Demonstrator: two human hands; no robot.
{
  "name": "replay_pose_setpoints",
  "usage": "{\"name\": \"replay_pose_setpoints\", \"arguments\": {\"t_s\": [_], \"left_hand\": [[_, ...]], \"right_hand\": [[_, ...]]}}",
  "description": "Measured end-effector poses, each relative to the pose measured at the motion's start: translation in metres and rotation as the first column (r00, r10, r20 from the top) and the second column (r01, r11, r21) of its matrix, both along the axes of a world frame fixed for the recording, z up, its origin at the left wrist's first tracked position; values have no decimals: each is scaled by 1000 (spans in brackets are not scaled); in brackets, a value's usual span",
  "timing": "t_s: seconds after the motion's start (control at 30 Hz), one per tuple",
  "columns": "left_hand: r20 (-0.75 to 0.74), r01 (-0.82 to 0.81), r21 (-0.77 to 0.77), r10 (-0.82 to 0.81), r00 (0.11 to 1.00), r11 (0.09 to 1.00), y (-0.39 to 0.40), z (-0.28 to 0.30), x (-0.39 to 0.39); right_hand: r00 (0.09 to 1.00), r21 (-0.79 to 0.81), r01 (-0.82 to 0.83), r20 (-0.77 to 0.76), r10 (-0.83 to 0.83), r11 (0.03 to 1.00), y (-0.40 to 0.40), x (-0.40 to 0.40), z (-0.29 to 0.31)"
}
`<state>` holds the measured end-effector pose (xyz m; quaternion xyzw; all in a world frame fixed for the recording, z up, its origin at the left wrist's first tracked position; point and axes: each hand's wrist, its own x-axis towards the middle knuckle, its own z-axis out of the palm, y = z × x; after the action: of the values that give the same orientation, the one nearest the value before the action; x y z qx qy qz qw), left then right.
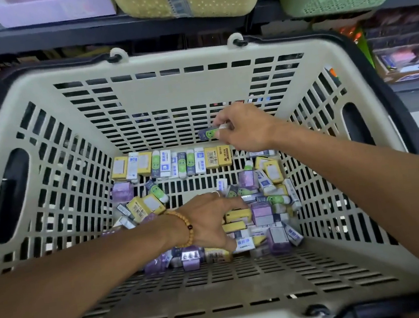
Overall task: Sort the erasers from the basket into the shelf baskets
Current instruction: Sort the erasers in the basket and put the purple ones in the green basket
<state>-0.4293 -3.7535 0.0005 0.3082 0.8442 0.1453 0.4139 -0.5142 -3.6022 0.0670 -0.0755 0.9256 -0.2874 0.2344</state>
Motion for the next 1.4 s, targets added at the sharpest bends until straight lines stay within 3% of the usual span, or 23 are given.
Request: {"name": "replay_pose_setpoints", "arguments": {"t_s": [0.17,0.37,0.53,0.63,0.93,1.1,1.17,1.23,1.3,1.4], "left_hand": [[-58,18,6,-17,998,1000,8,-3,2],[219,-205,-6,201,955,979,-16,4,-20],[180,-215,13,209,961,977,-19,6,-22],[146,-303,34,295,944,952,-29,16,-21],[53,-598,-6,597,800,801,-85,59,-27],[200,-783,-17,770,606,622,-100,76,-21],[245,-824,-17,802,545,566,-101,78,-22],[275,-852,0,820,503,523,-102,80,-24],[284,-877,20,838,466,481,-102,82,-26],[341,-929,50,868,362,368,-104,85,-25]], "right_hand": [[1000,17,-20,-11,20,1000,0,1,-3],[999,-59,34,-3,-34,998,1,1,-4],[989,-150,121,101,-107,981,-2,3,-3],[973,-201,194,164,-163,960,-6,1,-11],[938,-125,152,330,-103,981,-56,-13,-59],[891,-220,282,421,-170,934,-73,-12,-64],[906,-236,300,373,-199,924,-61,-11,-61],[956,-90,255,173,-237,963,-38,-9,-60],[986,193,162,1,-166,968,-19,-1,-58],[997,412,50,40,-73,910,-12,16,-64]]}}
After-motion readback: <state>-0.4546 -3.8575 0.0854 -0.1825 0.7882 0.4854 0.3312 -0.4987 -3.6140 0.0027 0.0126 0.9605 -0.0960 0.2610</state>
